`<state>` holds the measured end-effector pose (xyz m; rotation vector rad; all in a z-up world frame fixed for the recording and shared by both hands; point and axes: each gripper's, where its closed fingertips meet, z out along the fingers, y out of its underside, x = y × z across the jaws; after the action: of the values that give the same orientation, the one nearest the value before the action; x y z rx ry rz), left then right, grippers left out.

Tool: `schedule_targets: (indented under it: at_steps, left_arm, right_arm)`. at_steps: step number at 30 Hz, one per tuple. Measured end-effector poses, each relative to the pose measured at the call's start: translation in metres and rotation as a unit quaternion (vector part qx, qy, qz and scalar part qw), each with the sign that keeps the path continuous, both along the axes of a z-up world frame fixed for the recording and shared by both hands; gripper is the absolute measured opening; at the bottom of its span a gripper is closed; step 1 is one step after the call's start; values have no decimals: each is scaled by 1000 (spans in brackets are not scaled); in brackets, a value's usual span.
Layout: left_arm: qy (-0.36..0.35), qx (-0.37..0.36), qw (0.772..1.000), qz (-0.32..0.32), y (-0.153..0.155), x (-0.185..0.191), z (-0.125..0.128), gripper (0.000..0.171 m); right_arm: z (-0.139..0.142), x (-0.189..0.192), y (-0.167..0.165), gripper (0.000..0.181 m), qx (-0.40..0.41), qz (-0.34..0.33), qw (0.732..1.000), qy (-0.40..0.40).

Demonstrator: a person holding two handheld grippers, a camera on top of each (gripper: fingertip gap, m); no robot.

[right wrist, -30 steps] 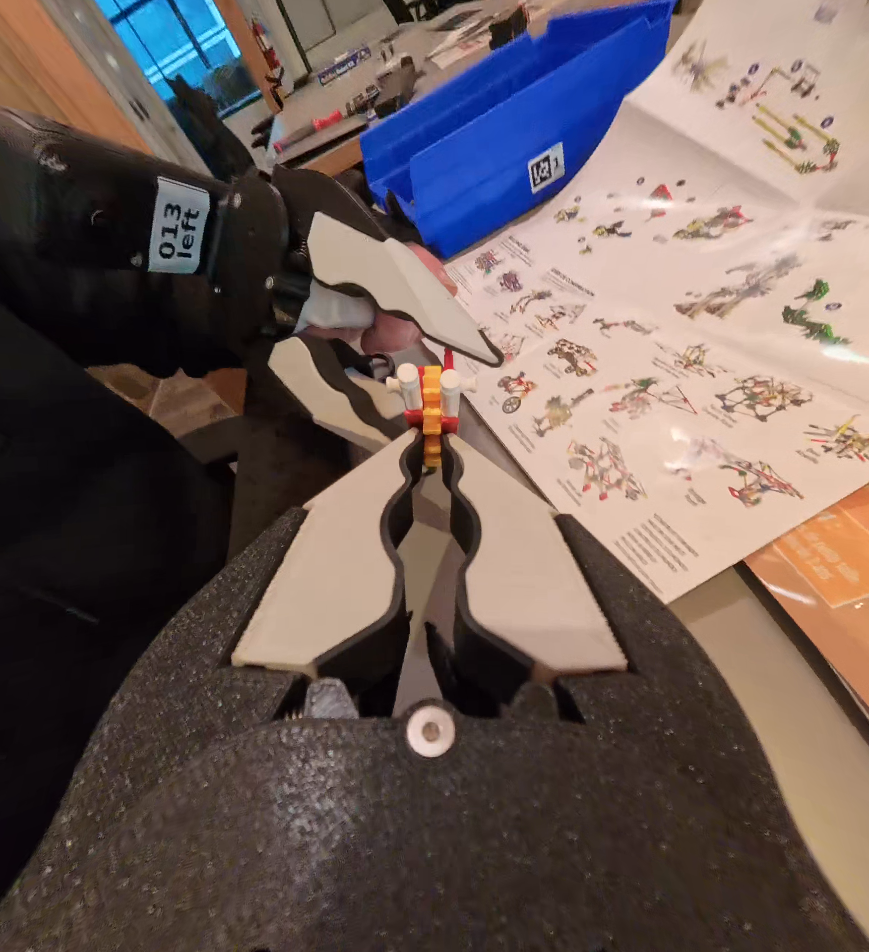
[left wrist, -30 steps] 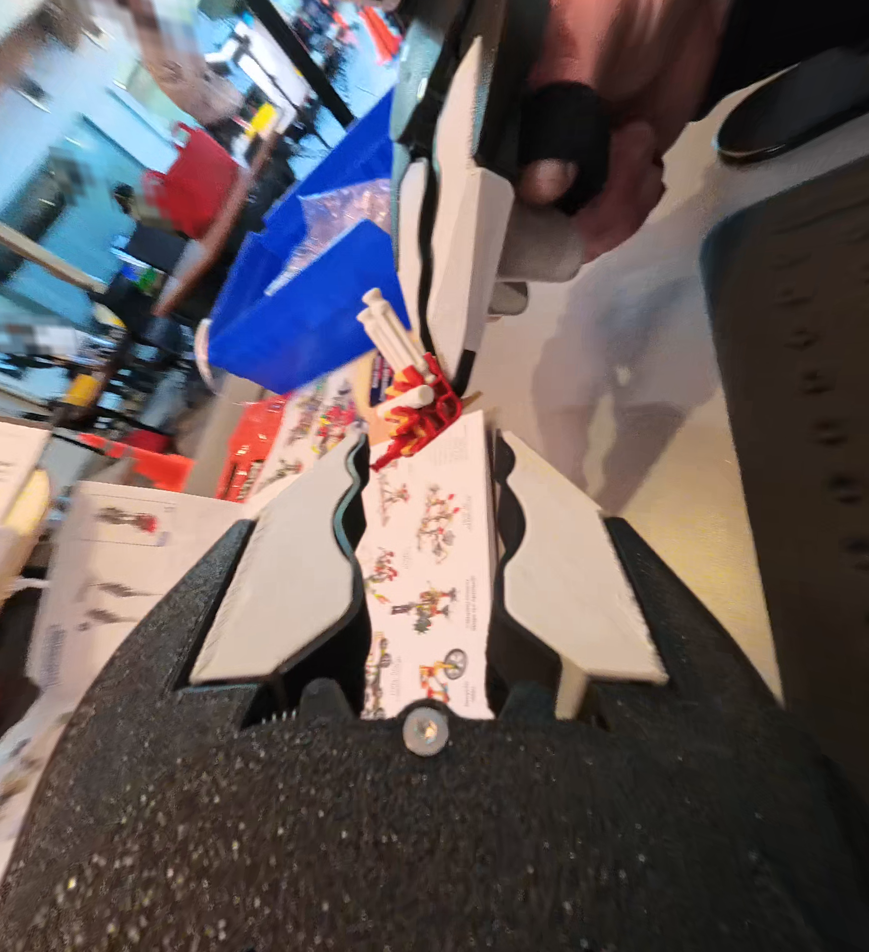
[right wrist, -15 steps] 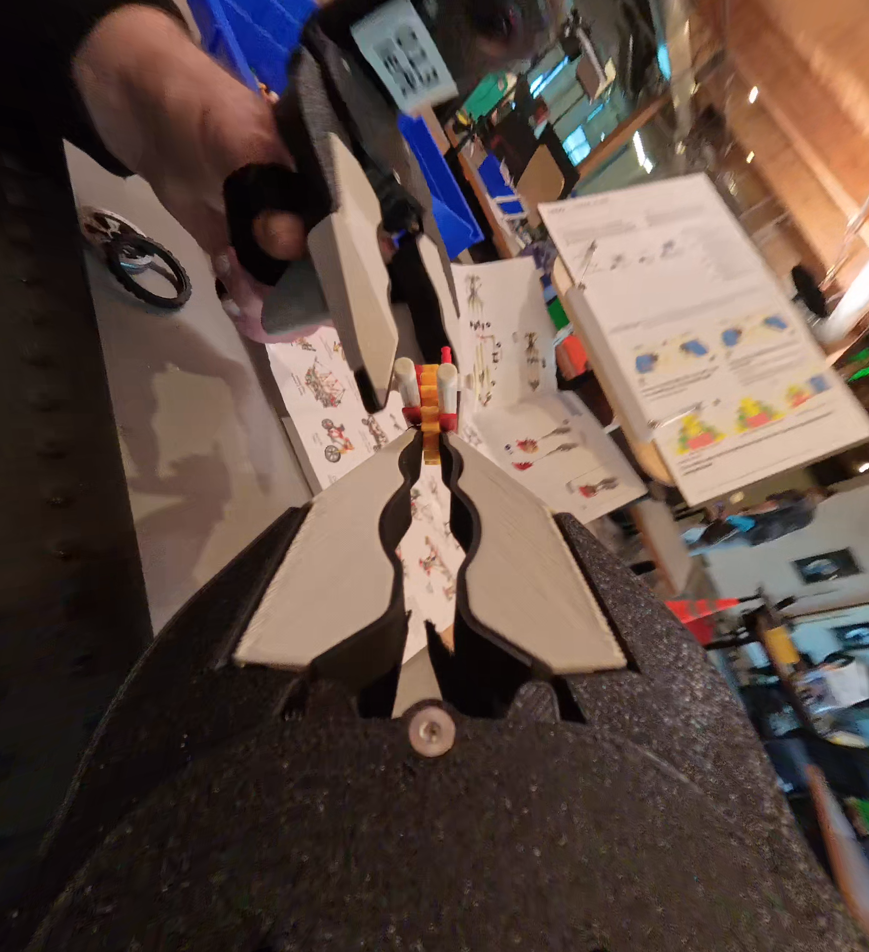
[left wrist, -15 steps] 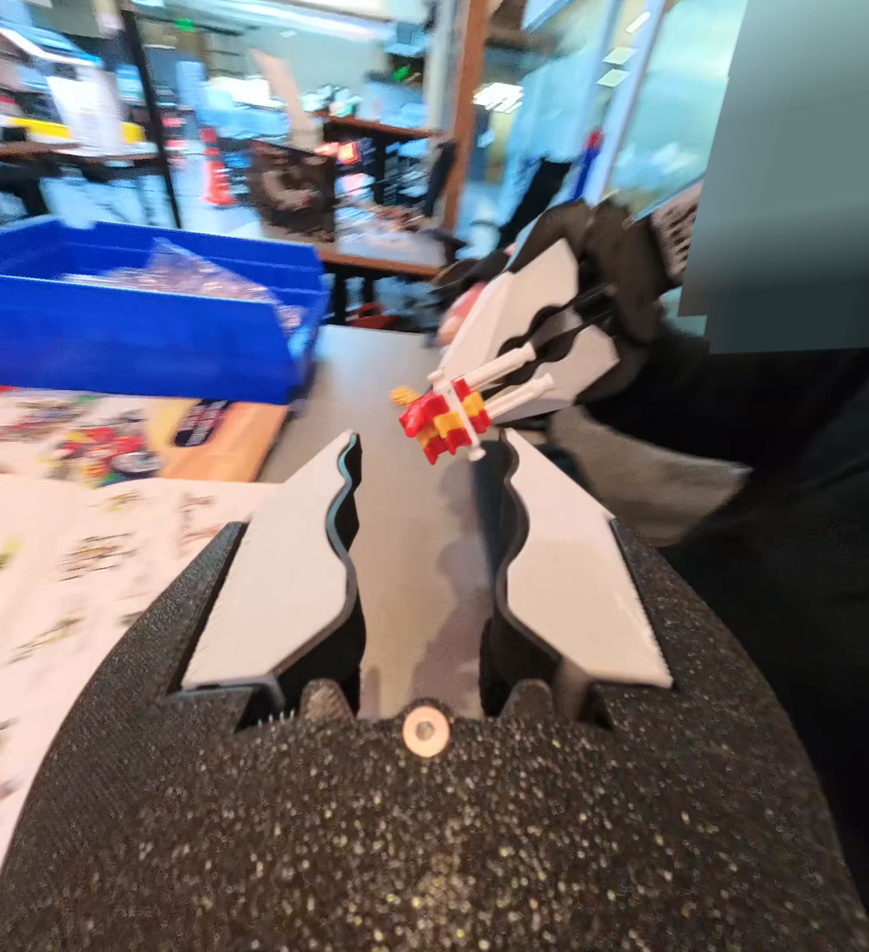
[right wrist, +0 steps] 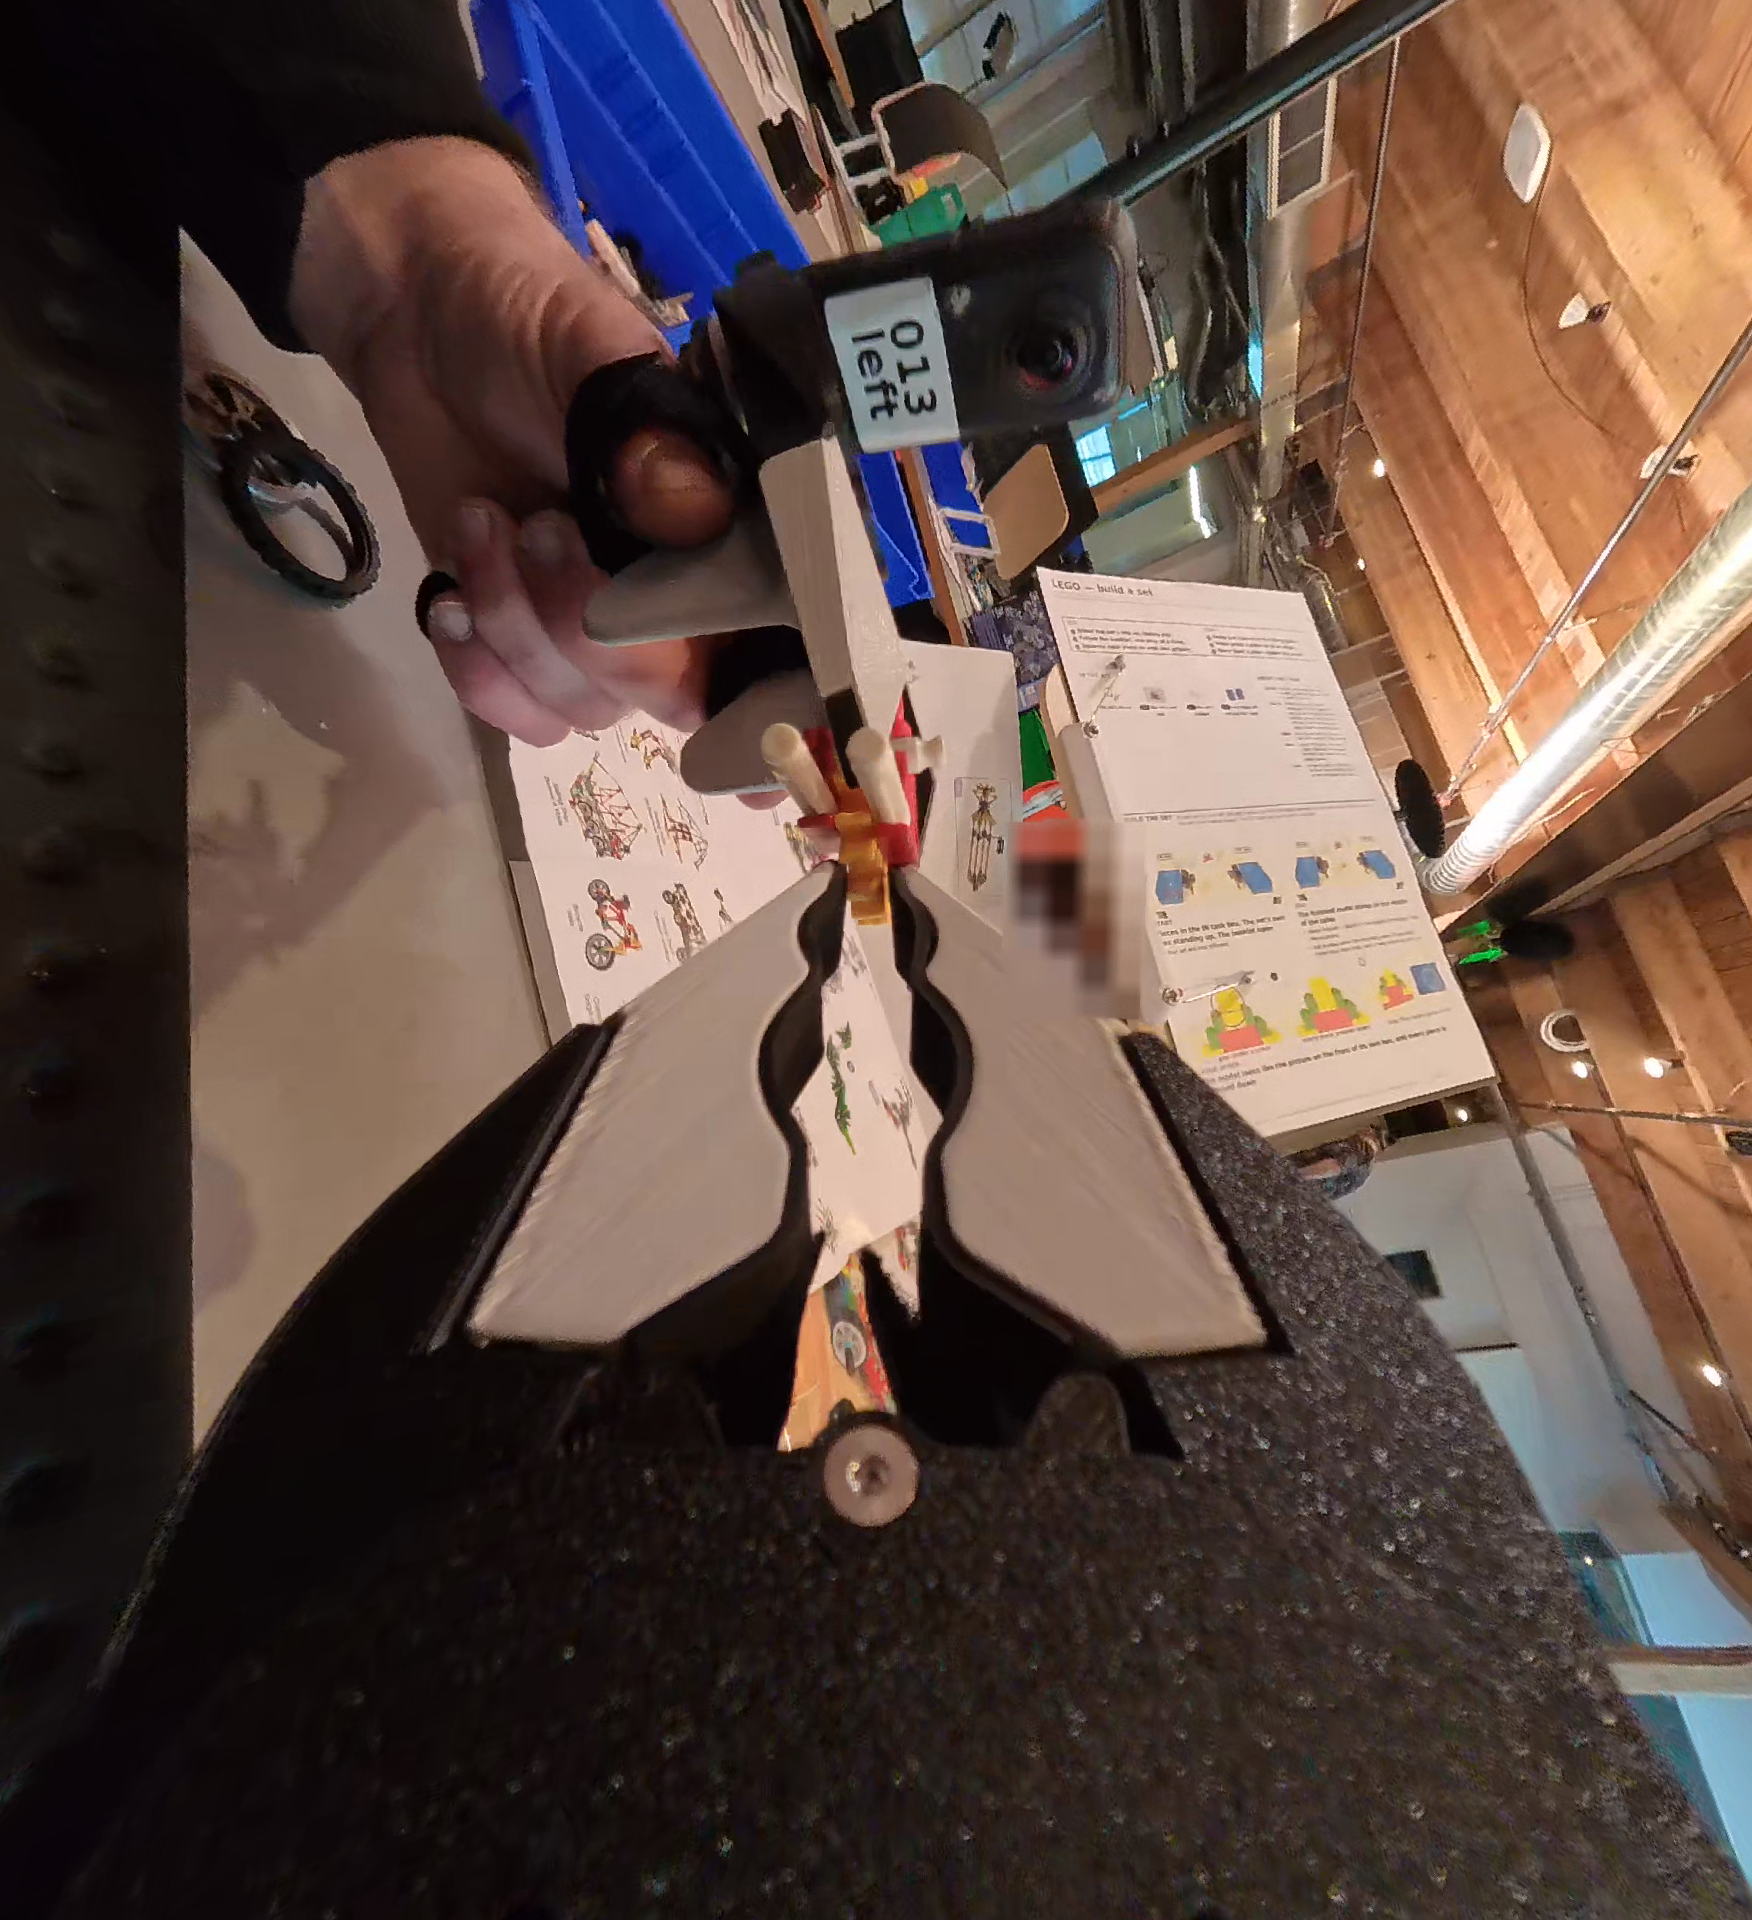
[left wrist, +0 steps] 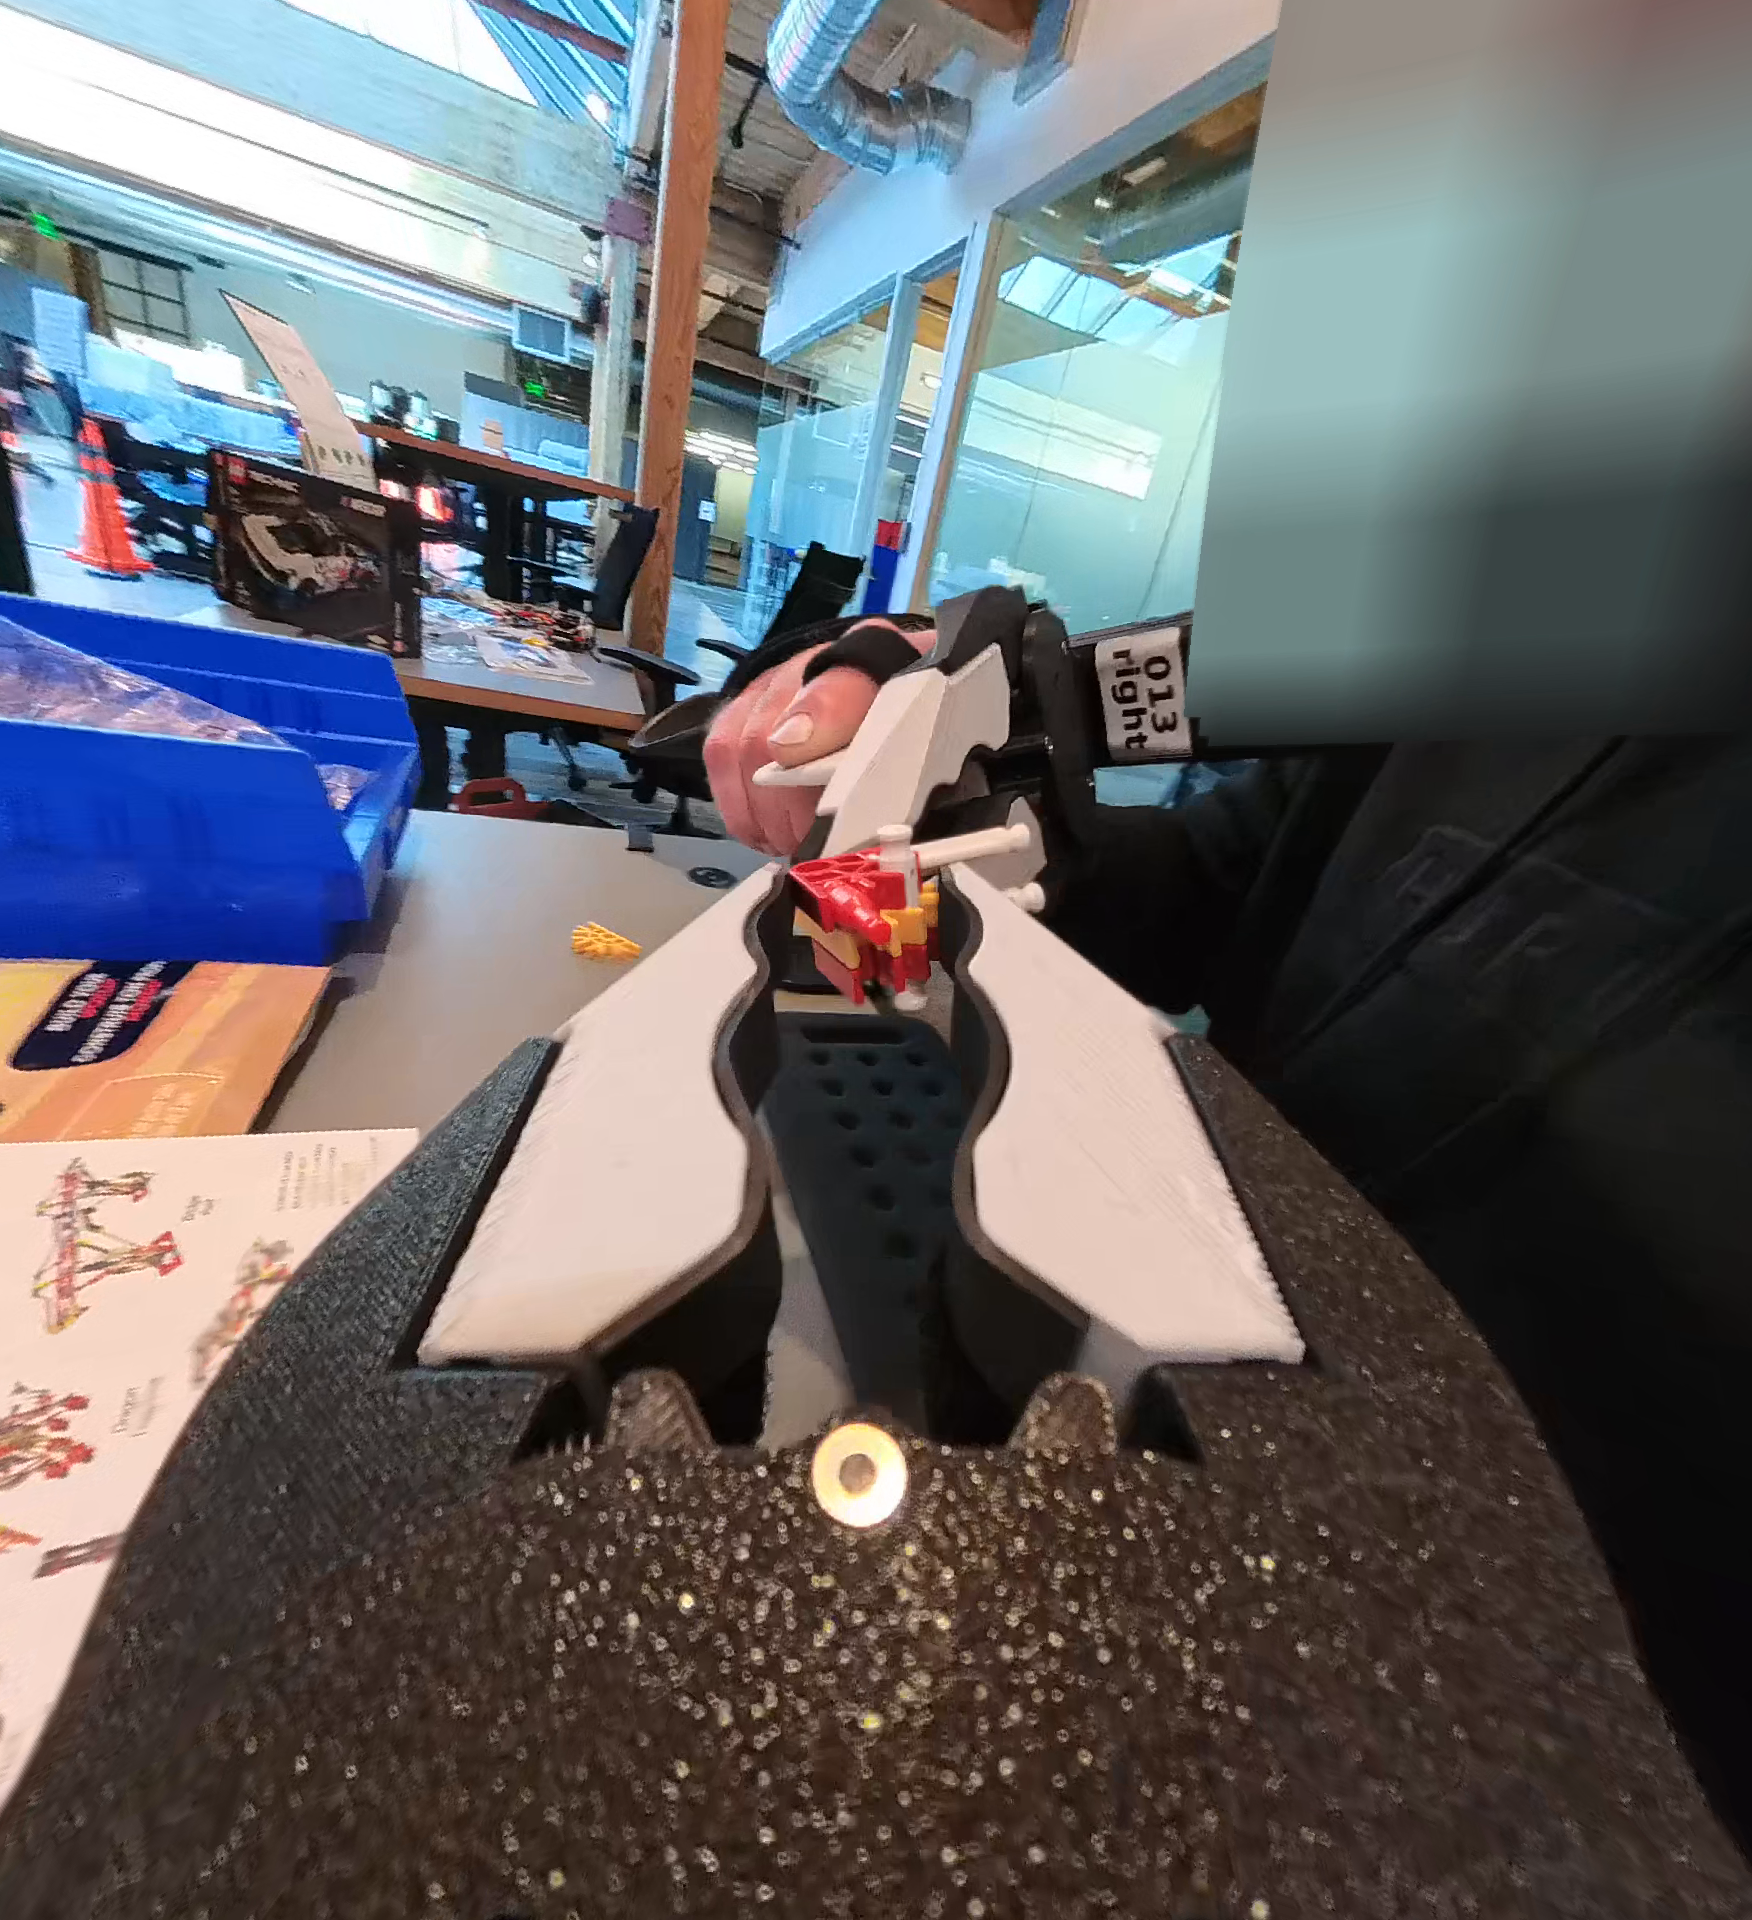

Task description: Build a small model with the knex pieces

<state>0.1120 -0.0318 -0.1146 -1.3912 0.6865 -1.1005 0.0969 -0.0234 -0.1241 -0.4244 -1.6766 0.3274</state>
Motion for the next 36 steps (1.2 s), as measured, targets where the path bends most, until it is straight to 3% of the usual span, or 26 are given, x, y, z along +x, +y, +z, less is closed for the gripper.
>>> schedule_targets:
  at_steps: [5,9,13,19,36]
  left_arm:
    - [20,38,997,61,9,-12,8,24]
    - [89,92,983,131,19,-20,8,24]
    - [148,137,964,175,24,-21,7,24]
    - [187,156,948,204,29,-19,1,24]
    - [183,134,950,216,38,-25,-5,25]
  right_arm:
    - [-9,5,18,21,-55,-15,998,-30]
    - [-13,12,16,38,-224,23,972,-67]
    - [10,8,9,40,-351,62,934,-41]
    - [1,-12,14,35,-360,22,932,-46]
    - [-3,-17,25,26,-352,-3,936,6]
